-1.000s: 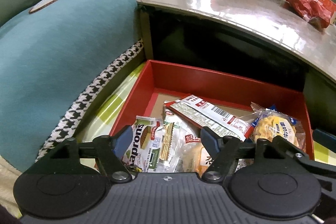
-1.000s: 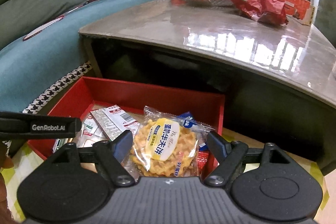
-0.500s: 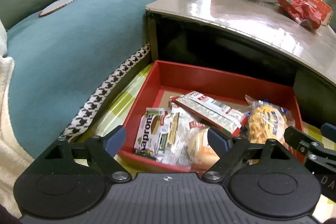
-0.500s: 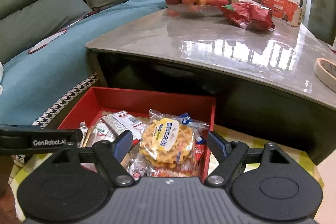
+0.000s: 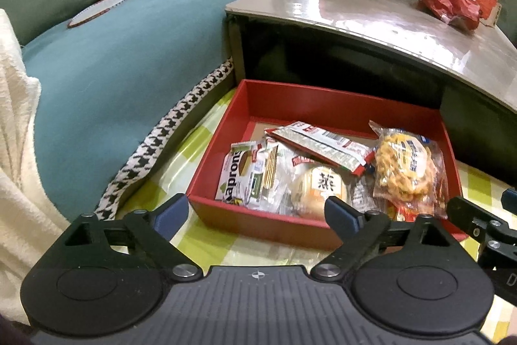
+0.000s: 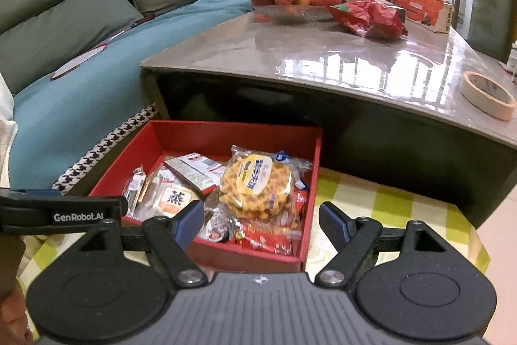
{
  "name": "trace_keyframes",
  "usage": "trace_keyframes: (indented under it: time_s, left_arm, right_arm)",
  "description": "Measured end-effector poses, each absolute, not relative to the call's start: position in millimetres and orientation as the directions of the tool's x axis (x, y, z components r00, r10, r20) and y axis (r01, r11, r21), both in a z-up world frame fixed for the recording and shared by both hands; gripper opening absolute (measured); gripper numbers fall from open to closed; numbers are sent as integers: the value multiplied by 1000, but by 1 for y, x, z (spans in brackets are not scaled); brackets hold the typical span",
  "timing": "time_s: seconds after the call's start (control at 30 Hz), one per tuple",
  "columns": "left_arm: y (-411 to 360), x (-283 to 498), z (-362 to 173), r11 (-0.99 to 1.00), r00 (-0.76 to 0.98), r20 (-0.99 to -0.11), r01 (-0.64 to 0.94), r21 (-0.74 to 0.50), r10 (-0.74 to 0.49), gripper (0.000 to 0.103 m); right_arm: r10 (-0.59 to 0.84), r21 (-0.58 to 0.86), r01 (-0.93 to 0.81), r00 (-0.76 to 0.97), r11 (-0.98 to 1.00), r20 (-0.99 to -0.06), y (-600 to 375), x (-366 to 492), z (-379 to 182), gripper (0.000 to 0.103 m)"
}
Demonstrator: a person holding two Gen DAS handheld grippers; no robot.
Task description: Organize snacks
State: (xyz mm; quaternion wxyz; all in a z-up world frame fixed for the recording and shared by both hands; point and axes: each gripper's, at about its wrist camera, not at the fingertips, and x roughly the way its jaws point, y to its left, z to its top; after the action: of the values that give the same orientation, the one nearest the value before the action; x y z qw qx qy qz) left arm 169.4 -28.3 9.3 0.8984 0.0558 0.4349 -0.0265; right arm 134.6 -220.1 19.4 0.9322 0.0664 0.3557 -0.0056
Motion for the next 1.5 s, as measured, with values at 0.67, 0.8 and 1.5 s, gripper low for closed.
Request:
trace_keyframes:
  time_s: [0.67, 0.8, 1.5]
  left_arm:
    - [-27, 99, 14, 988, 618, -785, 133, 73, -25, 102]
    - [-28, 89, 14, 986, 619, -785, 145, 79, -28, 102]
    - [-25, 68, 20, 985, 635, -772, 151, 82, -33, 102]
  right_arm:
    - [-7, 107, 111, 727, 988, -687, -214, 71, 18, 84]
    - [-3, 109, 106, 730, 988, -684, -211, 61, 19, 84]
    - [0, 116, 108, 731, 987, -682, -208, 47, 20, 84]
